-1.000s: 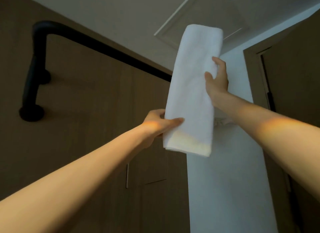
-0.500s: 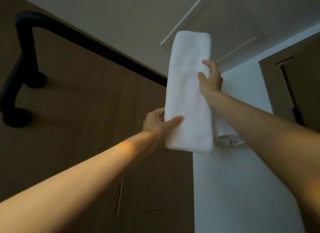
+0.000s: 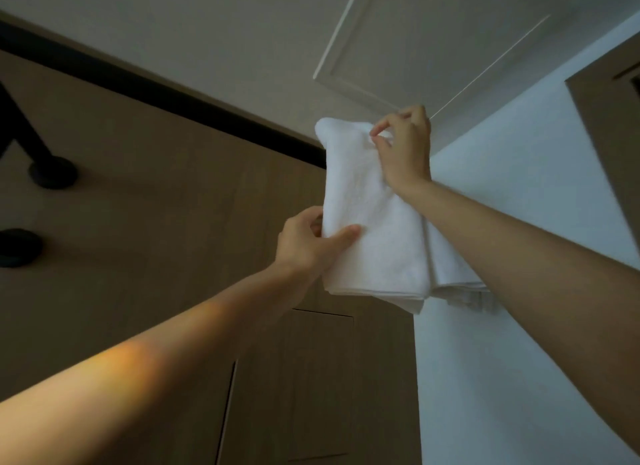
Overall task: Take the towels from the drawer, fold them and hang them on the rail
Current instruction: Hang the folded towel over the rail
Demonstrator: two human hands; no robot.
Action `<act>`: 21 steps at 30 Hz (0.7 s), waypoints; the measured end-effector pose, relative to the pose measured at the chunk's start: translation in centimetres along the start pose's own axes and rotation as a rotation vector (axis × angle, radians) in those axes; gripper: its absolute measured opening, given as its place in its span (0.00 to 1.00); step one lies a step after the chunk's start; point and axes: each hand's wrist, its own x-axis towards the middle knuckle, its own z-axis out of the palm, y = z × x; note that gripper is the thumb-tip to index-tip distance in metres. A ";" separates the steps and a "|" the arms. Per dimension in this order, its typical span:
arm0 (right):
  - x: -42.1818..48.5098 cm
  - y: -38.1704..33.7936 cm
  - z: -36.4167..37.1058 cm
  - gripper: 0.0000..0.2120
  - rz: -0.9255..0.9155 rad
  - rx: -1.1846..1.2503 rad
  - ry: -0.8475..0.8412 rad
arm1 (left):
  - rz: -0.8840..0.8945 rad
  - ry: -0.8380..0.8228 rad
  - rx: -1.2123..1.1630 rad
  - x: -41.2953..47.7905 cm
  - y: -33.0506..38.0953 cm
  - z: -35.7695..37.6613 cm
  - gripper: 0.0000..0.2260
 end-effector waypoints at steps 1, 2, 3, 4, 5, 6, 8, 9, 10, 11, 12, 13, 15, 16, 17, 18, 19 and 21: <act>-0.4 -0.4 0.0 0.04 -0.029 0.016 0.015 | 0.011 0.017 0.029 -0.3 -0.3 0.0 0.19; -0.9 -0.8 0.0 0.06 -0.046 0.022 0.011 | 0.028 0.037 0.058 -0.5 -0.6 0.1 0.19; -1.3 -1.3 -0.1 0.11 -0.065 0.009 -0.006 | 0.048 0.055 0.078 -0.6 -0.7 0.0 0.19; -1.8 -1.8 -0.2 0.15 -0.093 -0.015 -0.038 | 0.064 0.071 0.080 -0.7 -0.8 -0.1 0.19; -2.2 -2.3 -0.3 0.18 -0.123 -0.042 -0.094 | 0.072 0.083 0.072 -0.6 -0.7 -0.3 0.19; -2.6 -2.7 -0.3 0.20 -0.153 -0.066 -0.160 | 0.073 0.093 0.064 -0.5 -0.6 -0.5 0.19; -3.2 -3.3 -0.4 0.22 -0.188 -0.095 -0.276 | 0.086 0.103 0.093 -0.3 -0.4 -0.9 0.18; -3.3 -3.4 -0.4 0.23 -0.190 -0.096 -0.303 | 0.108 0.095 0.128 -0.2 -0.4 -1.2 0.18; -3.3 -3.5 -0.5 0.23 -0.190 -0.092 -0.311 | 0.135 0.090 0.163 -0.2 -0.5 -1.4 0.17; -3.3 -3.4 -0.5 0.23 -0.192 -0.087 -0.310 | 0.162 0.107 0.194 -0.2 -0.6 -1.7 0.16; -3.4 -3.4 -0.5 0.24 -0.194 -0.079 -0.309 | 0.179 0.153 0.215 0.1 -0.8 -2.0 0.17; -3.4 -3.4 -0.5 0.24 -0.194 -0.068 -0.312 | 0.172 0.213 0.212 0.5 -1.0 -2.4 0.17; -3.5 -3.4 -0.6 0.25 -0.189 -0.045 -0.332 | 0.061 0.244 0.155 1.5 -1.3 -3.1 0.19; -3.5 -3.5 -0.6 0.26 -0.184 -0.038 -0.342 | -0.006 0.194 0.141 1.9 -1.3 -3.4 0.22; -3.5 -3.6 -0.7 0.26 -0.180 -0.032 -0.352 | -0.058 0.113 0.134 2.3 -1.5 -3.4 0.28; -3.5 -3.6 -0.8 0.26 -0.175 -0.022 -0.364 | -0.086 0.025 0.116 2.5 -1.6 -3.1 0.35; -3.5 -3.6 -0.9 0.26 -0.170 -0.012 -0.375 | -0.092 -0.044 0.104 2.6 -1.6 -2.7 0.39; -3.4 -3.5 -1.0 0.27 -0.157 0.004 -0.400 | -0.057 -0.078 0.136 2.8 -1.6 -2.1 0.38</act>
